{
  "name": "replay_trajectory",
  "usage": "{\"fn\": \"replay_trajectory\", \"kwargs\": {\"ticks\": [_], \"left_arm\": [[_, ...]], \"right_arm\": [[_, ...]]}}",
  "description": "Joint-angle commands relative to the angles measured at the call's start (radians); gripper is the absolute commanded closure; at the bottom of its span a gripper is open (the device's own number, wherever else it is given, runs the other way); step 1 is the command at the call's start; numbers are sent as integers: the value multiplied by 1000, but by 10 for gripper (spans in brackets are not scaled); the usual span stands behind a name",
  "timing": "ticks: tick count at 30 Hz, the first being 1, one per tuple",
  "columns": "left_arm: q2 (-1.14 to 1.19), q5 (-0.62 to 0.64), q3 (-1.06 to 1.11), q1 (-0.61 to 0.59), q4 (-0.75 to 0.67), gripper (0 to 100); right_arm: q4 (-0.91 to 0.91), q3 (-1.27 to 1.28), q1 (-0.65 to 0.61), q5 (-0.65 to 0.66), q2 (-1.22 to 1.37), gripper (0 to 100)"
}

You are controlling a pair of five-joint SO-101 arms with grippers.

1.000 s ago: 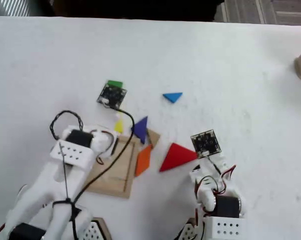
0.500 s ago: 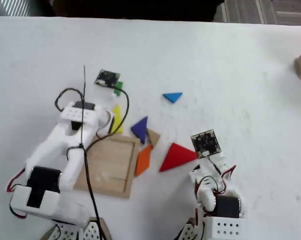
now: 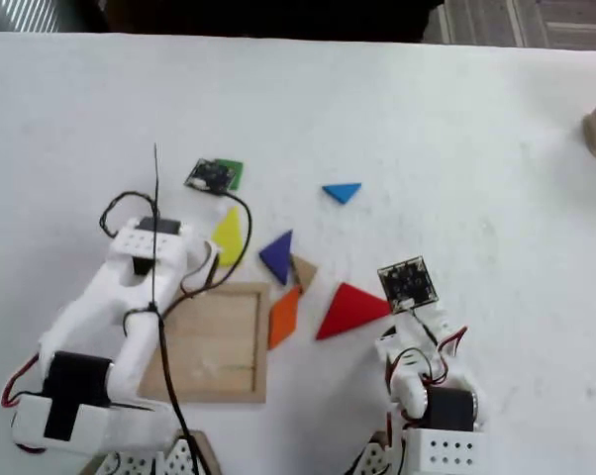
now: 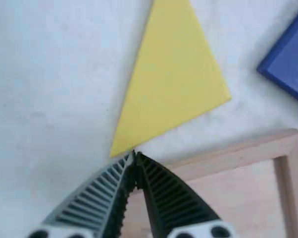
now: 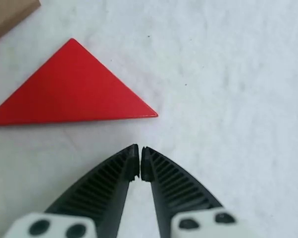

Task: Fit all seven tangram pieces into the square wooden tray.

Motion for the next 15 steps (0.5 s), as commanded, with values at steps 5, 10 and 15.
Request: {"fn": "replay_trajectory", "kwargs": {"ticks": [5,10,15], "left_arm": [[-22,0,8,19,-44,977],[-21,34,2,36,-189,977],[-18,138,2,59,-262,977]], "right_arm": [[-16,2,4,6,-8,981],[-16,2,5,5,-8,981],[-16,2,8,5,-8,981]]}}
